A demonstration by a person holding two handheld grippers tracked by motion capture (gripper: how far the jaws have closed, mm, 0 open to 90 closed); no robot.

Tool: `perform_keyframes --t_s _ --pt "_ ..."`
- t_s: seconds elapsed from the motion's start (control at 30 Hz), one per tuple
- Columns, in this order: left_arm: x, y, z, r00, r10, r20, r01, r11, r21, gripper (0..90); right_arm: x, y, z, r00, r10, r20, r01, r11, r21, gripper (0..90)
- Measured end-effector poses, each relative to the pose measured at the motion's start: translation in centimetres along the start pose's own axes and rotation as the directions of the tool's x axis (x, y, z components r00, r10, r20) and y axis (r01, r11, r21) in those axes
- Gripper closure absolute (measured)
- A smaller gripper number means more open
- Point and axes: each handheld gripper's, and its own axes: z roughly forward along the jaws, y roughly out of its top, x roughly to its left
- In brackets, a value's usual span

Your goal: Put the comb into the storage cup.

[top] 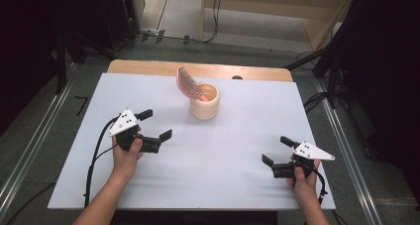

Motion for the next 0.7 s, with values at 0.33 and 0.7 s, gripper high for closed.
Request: perform_keyframes --t_s 0.33,0.7 --pt "-0.2 -1.1 -1.7 0.9999 -0.004 -0.014 0.004 1.0 -0.004 0.0 0.0 0.0 0.0 1.0 0.002 0.0 -0.002 1.0 -0.002 0.0" --pt "0.0 -2.3 -3.3 0.999 0.009 -0.043 -0.008 0.9999 0.006 0.0 0.0 0.0 0.0 1.0 -0.002 0.002 0.002 1.0 -0.001 0.0"
